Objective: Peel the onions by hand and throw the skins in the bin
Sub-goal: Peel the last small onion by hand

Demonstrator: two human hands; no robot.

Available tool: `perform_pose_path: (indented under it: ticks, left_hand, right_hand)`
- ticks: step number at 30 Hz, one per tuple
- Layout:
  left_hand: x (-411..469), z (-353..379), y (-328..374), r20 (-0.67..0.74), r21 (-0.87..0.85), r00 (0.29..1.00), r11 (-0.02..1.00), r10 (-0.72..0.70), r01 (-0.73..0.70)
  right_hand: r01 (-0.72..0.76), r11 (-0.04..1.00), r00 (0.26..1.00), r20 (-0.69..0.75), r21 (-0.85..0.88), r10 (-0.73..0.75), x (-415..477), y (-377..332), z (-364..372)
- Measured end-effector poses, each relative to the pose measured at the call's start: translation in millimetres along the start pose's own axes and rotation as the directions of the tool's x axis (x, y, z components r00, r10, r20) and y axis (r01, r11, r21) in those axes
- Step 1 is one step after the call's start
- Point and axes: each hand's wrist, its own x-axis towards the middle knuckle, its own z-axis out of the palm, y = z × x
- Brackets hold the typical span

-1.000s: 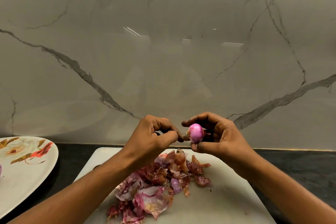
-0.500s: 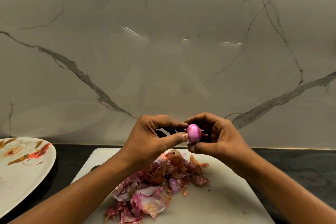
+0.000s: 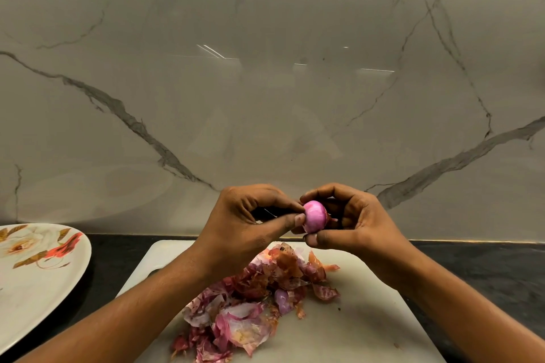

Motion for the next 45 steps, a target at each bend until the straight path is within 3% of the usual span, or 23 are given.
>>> perform_pose_path:
  ticks: [7, 17, 22, 25, 29, 32, 38, 45]
  left_hand:
    - [-1.7, -0.1, 0.2, 0.015, 0.004, 0.995, 0.995, -0.099, 0.099]
    - [-4.0, 0.4, 3.9, 0.031, 0.171, 0.998, 0.984, 0.051, -0.055]
    - [-6.1, 0.0, 1.7, 0.048, 0.254, 0.998, 0.966, 0.045, -0.056]
    - [-5.9, 1.5, 2.9, 0.008, 0.195, 1.0, 0.981, 0.004, -0.005]
    - [-3.4, 4.3, 4.8, -0.066, 0.015, 0.977, 0.979, -0.203, 0.204]
    - [0.7, 0.2, 4.9, -0.103, -0.09, 0.951, 0.954, -0.293, 0.284]
    - [-2.5, -1.9, 7.9, -0.011, -0.048, 0.98, 0.979, -0.2, 0.199]
    - [-2.6, 1.1, 6.1, -0.024, 0.006, 0.983, 0.984, -0.18, 0.18]
  right_hand:
    - [0.047, 0.996, 0.999, 0.008, -0.075, -0.047, -0.2, 1.2, -0.7]
    - [0.129, 0.955, 0.992, 0.039, -0.267, -0.123, -2.5, 4.6, 3.9]
    - [0.141, 0.935, 0.99, 0.075, -0.326, -0.123, -2.7, 6.6, 7.1]
    - [0.141, 0.946, 0.989, 0.076, -0.29, -0.125, -2.3, 5.8, 6.3]
    - [0.135, 0.969, 0.99, 0.063, -0.206, -0.125, -1.7, 5.5, 4.3]
    - [0.126, 0.976, 0.991, 0.058, -0.178, -0.117, -1.3, 5.0, 2.1]
    - [0.136, 0.962, 0.99, 0.05, -0.236, -0.128, -2.0, 4.6, 2.1]
    - [0.158, 0.931, 0.987, 0.06, -0.329, -0.146, -3.3, 3.5, 4.9]
